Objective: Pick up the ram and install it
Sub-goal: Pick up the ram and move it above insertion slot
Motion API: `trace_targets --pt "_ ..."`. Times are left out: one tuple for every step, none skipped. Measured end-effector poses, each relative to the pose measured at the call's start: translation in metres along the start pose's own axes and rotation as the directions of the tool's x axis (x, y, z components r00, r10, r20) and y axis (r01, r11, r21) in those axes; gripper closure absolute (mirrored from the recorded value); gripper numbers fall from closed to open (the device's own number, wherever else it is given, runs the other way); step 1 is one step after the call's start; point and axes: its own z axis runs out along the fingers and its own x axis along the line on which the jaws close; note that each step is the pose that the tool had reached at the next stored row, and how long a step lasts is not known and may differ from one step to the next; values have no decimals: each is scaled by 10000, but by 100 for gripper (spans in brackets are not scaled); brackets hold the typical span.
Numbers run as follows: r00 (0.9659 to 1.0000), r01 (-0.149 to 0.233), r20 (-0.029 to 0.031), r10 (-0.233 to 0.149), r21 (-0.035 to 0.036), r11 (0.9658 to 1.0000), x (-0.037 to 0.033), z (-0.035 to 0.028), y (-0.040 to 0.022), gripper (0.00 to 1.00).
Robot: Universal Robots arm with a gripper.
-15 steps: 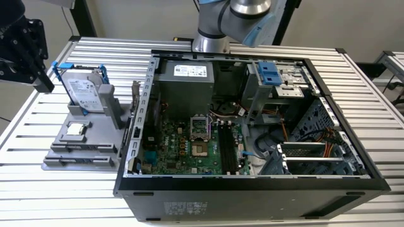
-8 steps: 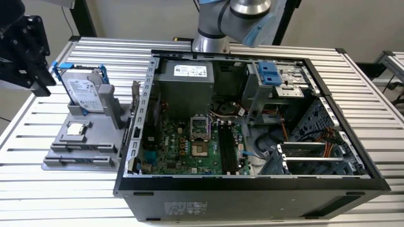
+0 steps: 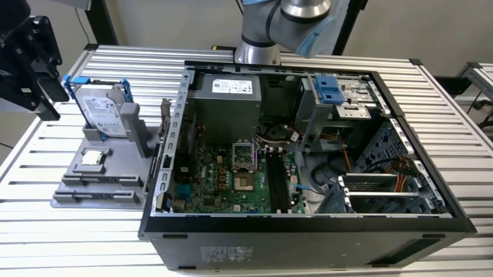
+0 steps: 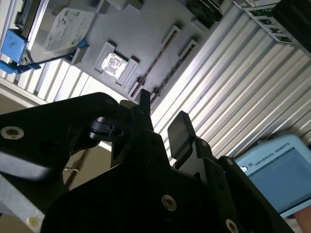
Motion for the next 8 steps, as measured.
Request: trace_targets --pt "10000 10 0 -10 -1 10000 0 0 0 0" --pt "10000 20 0 -20 -2 10000 0 0 0 0" --pt "10000 31 0 -31 -2 10000 0 0 0 0" --pt "10000 40 0 -40 -2 10000 0 0 0 0" --pt "10000 43 0 -43 -5 10000 0 0 0 0" --pt "10000 38 2 -38 -11 10000 0 5 0 0" --pt "10000 33 2 -33 -21 10000 0 9 0 0" --pt "10000 32 0 -32 -31 10000 1 17 0 0"
